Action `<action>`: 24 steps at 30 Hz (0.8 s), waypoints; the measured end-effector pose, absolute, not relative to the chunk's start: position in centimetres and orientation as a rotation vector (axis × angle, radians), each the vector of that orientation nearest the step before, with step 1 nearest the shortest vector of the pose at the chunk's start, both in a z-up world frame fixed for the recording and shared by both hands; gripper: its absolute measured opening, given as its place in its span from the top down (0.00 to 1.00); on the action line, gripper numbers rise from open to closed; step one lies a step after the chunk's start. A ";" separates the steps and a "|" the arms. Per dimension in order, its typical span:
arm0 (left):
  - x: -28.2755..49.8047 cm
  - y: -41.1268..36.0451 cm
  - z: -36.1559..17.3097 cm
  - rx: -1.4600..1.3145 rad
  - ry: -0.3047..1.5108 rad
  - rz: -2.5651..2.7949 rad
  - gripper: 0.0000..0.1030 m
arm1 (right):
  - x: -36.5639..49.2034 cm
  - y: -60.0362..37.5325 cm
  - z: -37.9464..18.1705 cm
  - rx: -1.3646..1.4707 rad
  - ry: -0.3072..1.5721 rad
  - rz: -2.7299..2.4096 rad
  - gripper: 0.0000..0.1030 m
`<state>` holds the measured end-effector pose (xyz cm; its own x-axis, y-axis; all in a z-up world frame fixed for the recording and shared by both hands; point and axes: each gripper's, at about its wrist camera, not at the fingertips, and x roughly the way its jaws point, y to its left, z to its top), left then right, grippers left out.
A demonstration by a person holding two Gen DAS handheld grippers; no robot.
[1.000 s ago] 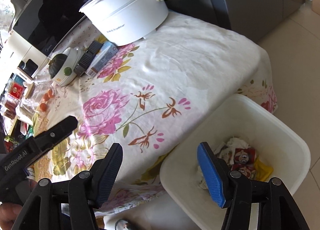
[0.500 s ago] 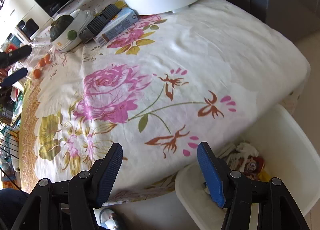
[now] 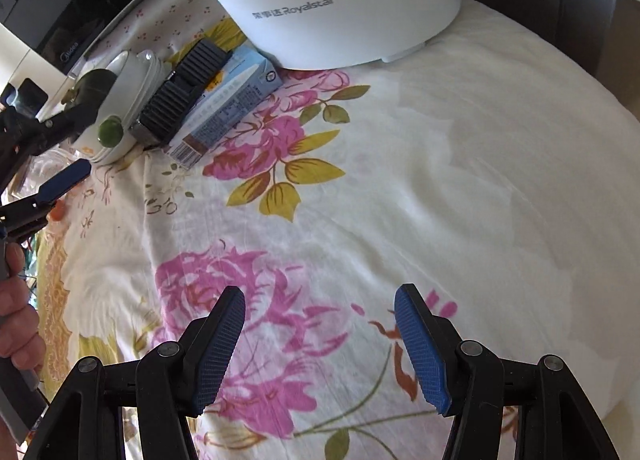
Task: Collect trash
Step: 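Move both open tools back to the black tray and milk carton, then grasp the black plastic tray with the left tool while the right tool grasps the milk carton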
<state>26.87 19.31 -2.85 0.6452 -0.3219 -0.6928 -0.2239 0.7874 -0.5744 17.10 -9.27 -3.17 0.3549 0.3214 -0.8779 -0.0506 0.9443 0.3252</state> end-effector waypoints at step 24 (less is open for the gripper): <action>31.5 22.1 -12.0 -1.240 0.876 -0.081 0.18 | 23.5 -7.1 -3.9 0.272 1.082 0.299 0.33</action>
<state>31.53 22.06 -12.01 0.6821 -0.4992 -0.5344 -0.3931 0.3658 -0.8436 23.48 -7.08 -3.93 0.4365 0.3686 -0.8208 -0.1053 0.9269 0.3603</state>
